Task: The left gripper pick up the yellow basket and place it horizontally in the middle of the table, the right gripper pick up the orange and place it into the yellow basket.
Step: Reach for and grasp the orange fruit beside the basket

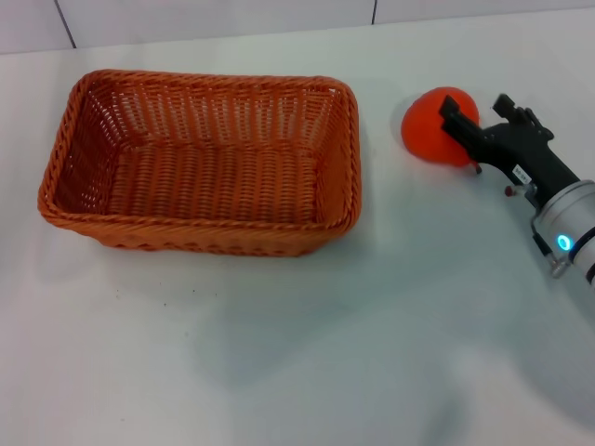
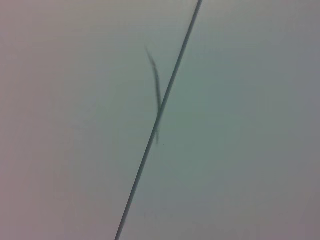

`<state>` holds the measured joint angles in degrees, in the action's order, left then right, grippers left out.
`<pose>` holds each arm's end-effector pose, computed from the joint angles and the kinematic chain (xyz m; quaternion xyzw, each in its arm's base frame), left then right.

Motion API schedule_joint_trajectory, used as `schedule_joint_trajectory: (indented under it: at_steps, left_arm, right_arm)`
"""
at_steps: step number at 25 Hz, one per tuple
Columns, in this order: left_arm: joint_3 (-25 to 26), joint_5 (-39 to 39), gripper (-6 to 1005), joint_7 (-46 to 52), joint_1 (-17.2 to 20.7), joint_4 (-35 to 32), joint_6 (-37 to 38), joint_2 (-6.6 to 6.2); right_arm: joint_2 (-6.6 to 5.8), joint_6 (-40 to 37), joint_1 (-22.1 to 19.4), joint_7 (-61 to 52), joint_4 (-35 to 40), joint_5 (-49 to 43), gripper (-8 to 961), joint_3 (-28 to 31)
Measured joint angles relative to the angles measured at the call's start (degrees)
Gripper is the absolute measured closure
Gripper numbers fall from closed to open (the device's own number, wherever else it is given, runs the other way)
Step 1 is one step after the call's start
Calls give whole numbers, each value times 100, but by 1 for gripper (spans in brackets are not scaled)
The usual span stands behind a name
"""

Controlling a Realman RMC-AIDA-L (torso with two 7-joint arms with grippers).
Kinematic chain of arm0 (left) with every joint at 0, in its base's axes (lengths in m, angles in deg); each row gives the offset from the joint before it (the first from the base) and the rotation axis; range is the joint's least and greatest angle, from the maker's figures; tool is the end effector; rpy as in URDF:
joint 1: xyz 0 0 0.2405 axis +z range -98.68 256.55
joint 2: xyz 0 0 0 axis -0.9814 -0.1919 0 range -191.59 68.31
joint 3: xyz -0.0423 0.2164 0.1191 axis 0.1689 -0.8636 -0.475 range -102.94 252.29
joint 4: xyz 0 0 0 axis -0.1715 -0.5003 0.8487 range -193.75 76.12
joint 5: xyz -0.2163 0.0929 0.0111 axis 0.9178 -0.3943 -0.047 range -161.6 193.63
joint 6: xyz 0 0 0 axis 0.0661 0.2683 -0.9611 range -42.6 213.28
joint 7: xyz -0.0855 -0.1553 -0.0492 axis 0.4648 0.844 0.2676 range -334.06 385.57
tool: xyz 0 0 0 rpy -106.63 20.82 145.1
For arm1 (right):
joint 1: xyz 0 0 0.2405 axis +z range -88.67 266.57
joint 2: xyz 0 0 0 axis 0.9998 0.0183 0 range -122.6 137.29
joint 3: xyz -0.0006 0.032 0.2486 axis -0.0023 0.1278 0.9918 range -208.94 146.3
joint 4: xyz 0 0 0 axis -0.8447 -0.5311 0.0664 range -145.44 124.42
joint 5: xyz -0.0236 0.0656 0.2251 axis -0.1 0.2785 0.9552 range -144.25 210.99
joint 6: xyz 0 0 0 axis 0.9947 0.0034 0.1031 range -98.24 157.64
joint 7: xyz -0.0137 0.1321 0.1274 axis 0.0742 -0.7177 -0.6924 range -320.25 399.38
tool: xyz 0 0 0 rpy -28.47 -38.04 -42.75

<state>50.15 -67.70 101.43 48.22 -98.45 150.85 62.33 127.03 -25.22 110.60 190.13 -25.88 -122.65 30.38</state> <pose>-0.2791 0.4448 0.0764 -0.7101 -0.3069 -0.4383 0.4577 0.3317 0.3742 -0.0737 -0.3734 -0.7081 -0.4946 0.3385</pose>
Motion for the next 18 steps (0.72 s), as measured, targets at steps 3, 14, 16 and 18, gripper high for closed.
schedule_joint_trajectory:
  at_steps: [3, 14, 16, 18]
  left_arm:
    - [1, 69, 119, -111, 26, 114, 23, 3]
    - [-25, 149, 123, -193, 48, 186, 14, 0]
    - [-31, 150, 123, -250, 48, 194, 24, 5]
    - [-32, 151, 123, -282, 49, 198, 25, 6]
  right_arm:
    - [-7, 89, 66, -1, 123, 2, 12, 73]
    - [1, 628, 391, -2, 174, -33, 57, 24]
    - [5, 831, 468, -2, 174, -36, 65, 20]
    - [11, 1136, 556, -3, 174, -29, 74, 32]
